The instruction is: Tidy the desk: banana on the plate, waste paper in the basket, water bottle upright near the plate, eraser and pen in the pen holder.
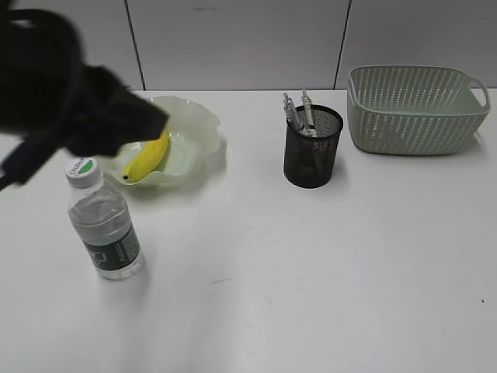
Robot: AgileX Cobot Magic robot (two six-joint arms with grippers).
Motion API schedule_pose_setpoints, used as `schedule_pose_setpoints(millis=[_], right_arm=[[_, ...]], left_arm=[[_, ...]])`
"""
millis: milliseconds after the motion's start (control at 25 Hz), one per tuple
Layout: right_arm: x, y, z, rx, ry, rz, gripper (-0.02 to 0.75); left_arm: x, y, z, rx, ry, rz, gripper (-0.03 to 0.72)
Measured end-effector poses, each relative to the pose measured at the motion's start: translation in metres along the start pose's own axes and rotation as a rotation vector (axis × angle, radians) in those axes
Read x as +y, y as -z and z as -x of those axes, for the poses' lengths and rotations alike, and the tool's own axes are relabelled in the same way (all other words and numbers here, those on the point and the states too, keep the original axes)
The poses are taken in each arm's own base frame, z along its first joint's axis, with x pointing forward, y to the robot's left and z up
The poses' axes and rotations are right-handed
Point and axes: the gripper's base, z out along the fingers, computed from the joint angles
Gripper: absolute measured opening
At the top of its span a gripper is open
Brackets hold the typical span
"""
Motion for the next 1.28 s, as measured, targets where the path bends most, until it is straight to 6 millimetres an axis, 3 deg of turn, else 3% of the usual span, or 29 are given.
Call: schedule_pose_setpoints(millis=[200, 360, 520, 640, 800, 1280], right_arm=[[0.000, 0.000, 0.000, 0.000, 0.000, 0.000, 0.330], [0.000, 0.000, 0.000, 0.000, 0.000, 0.001, 0.330], [0.000, 0.000, 0.000, 0.000, 0.000, 0.001, 0.330], [0.000, 0.000, 0.000, 0.000, 0.000, 0.001, 0.330], [0.000, 0.000, 0.000, 0.000, 0.000, 0.001, 0.330], [0.000, 0.000, 0.000, -0.001, 0.000, 0.001, 0.330]], left_arm=[[-0.004, 0.085, -0.061, -0.013, -0.039, -0.006, 0.244], [-0.002, 0.133, -0.106, -0.028, -0.018, 0.024, 0.244], [0.001, 0.167, -0.143, -0.090, 0.007, 0.064, 0.244], [0.003, 0.179, -0.166, -0.135, 0.000, 0.083, 0.244], [0.004, 0.187, -0.179, -0.210, 0.005, 0.086, 0.244], [0.010, 0.189, -0.182, -0.236, 0.085, 0.147, 0.237]])
